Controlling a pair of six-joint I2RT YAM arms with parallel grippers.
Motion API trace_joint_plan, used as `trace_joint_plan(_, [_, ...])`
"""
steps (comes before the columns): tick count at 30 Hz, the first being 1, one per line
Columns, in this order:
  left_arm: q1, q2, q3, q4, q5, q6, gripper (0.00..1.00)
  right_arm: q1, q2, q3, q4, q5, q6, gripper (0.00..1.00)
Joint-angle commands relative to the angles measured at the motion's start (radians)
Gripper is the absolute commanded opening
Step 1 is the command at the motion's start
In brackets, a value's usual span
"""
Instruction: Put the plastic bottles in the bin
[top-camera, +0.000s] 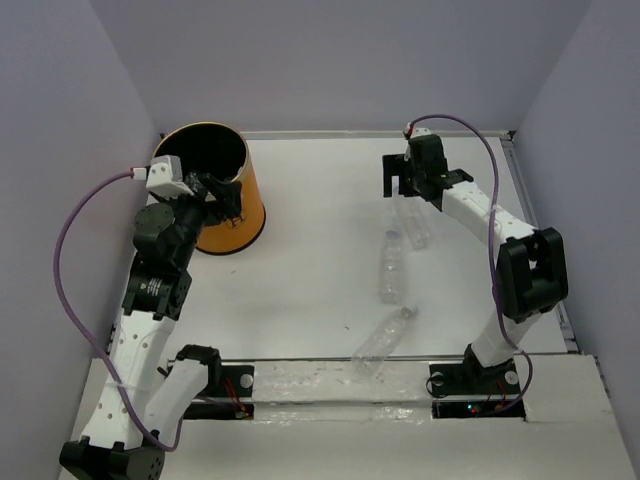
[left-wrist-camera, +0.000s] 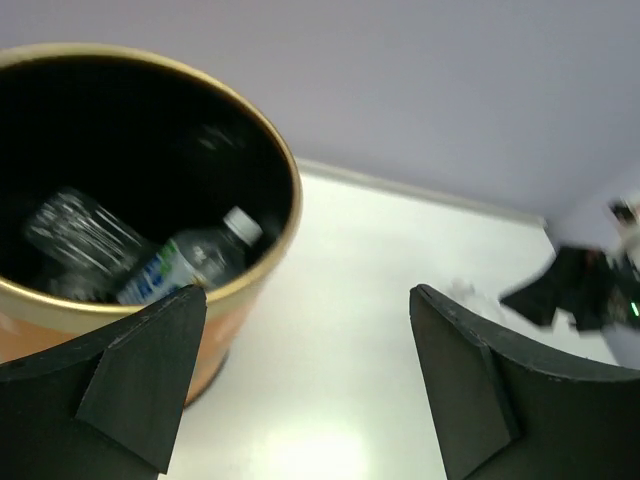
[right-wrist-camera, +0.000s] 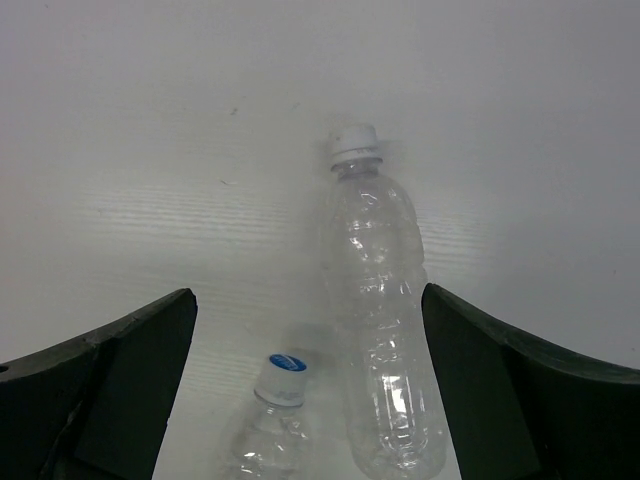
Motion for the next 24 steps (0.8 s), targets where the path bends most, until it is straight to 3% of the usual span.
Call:
trace_joint_plan(1, [-0.035,-0.041,-0.107,-0.084,0.345,-0.001,0.93,-0.035,0.087,0.102,-0.147,-0.025,-0.103,1.00])
trace_joint_plan(7, [-0.118,-0.073,-0.182,-0.107,0.472,-0.017,0.93,-0.058,0.220,0.171,-0.230,-0.041,-0.137,0.99])
trace_joint_plan(13, [-0.216,-0.066,-0.150,-0.150,0.398,0.035,0.93,-0.067,0.337,0.248,-0.247,-0.028,-0.142,0.91])
trace_joint_plan(18, [-0.216,-0.056,-0.158,-0.163,0.384,0.059,0.93,-0.067,0.375,0.311,-0.242,0.078,-0.194,0.72])
trace_joint_plan(20, [-0.218,-0.064,-0.169,-0.150,0.390,0.056,0.93,-0.067,0.353,0.326,-0.235,0.153,-0.200,0.60])
trace_joint_plan(24, [-0.218,-0.069,-0.173,-0.141,0.408,0.048,0.93,-0.067,0.226,0.331,-0.204,0.179,-0.203,0.51])
